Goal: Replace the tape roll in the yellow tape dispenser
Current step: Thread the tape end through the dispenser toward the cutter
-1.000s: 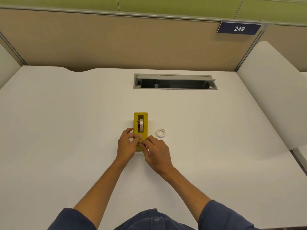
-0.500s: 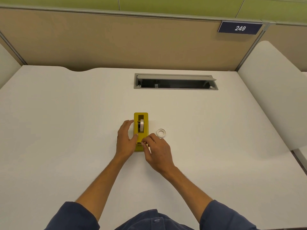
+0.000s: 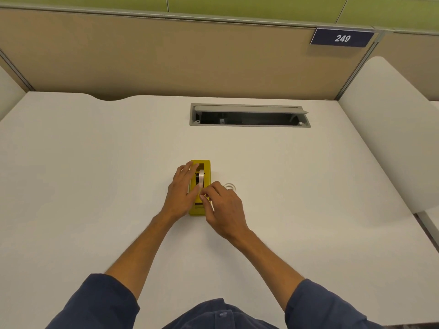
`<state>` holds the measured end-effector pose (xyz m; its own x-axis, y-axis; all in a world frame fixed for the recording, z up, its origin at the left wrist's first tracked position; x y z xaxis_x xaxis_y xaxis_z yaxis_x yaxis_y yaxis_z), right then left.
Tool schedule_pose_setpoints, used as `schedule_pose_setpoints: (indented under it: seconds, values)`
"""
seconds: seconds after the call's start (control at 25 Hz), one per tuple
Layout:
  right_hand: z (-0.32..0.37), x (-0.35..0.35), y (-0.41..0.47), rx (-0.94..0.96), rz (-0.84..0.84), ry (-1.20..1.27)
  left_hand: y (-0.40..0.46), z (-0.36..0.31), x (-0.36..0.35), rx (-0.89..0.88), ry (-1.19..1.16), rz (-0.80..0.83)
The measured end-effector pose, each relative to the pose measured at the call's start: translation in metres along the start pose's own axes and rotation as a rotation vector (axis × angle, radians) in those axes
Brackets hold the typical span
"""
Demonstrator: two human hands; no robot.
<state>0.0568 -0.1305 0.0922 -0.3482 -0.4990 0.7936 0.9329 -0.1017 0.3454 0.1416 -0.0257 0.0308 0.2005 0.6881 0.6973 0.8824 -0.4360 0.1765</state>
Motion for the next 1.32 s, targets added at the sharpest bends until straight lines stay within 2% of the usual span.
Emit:
schedule_pose_setpoints:
  seconds: [0.32, 0.48, 0.88, 1.32]
  values:
    - [-0.001, 0.006, 0.016, 0.003, -0.003, -0.016, 0.009, -0.001, 0.005, -0.017, -0.011, 0.029]
    - [0.001, 0.009, 0.036, 0.022, 0.011, -0.063, 0.007, 0.0, 0.01, 0.074, -0.049, -0.022]
    - [-0.008, 0.003, 0.085, -0.113, 0.252, -0.124, 0.008, -0.005, 0.014, 0.099, -0.108, -0.053]
    - [-0.011, -0.003, 0.089, -0.128, 0.301, -0.153, 0.012, -0.005, 0.019, 0.12, -0.177, -0.062]
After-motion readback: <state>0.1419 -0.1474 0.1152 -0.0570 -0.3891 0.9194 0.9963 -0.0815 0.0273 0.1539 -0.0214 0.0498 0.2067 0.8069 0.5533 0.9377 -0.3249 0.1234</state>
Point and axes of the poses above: each hand's wrist, its own y-axis towards the middle knuckle, its own x-axis out of the back of the hand, z = x × y, the point moved 7 cm from there along y, towards the middle knuckle, and after that the axes turned 11 degrees about -x, right-handed, at the moved point
